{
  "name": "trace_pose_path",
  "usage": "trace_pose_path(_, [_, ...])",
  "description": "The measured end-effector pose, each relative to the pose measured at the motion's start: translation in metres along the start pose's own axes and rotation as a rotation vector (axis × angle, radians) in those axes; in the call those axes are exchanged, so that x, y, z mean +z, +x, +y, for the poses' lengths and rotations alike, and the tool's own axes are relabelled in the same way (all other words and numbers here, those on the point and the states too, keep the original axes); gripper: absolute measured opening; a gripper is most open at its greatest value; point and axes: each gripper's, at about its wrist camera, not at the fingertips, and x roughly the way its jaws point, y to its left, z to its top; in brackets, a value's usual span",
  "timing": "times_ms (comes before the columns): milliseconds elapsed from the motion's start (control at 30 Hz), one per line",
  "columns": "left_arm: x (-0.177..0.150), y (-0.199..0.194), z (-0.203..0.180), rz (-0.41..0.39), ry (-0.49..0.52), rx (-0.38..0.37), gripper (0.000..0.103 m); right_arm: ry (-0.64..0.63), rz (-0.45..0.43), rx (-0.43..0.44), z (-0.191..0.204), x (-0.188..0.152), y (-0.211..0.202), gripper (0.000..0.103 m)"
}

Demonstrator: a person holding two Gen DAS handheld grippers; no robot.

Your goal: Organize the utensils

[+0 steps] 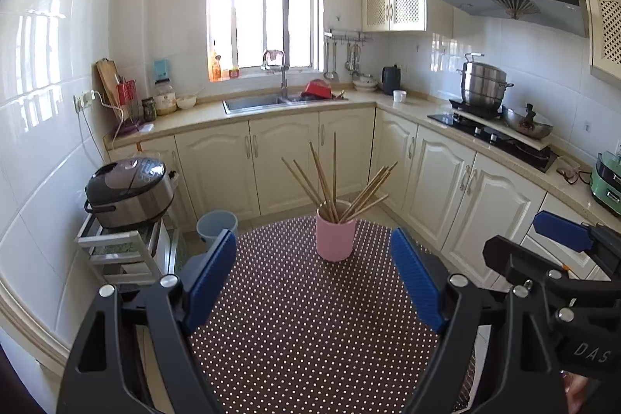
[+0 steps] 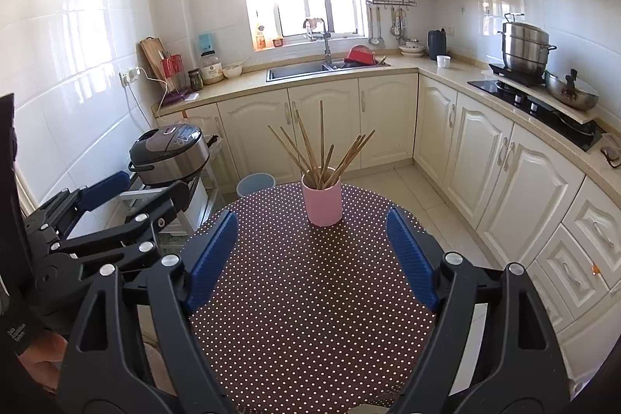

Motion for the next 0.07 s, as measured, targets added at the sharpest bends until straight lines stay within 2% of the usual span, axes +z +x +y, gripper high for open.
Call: trace_pose_path(67, [-0.0027, 0.0113, 0.0054, 0.033, -0.007, 0.001, 0.080, 0.008, 0.015, -0.004, 0.0006, -0.0012, 0.0087, 0.079])
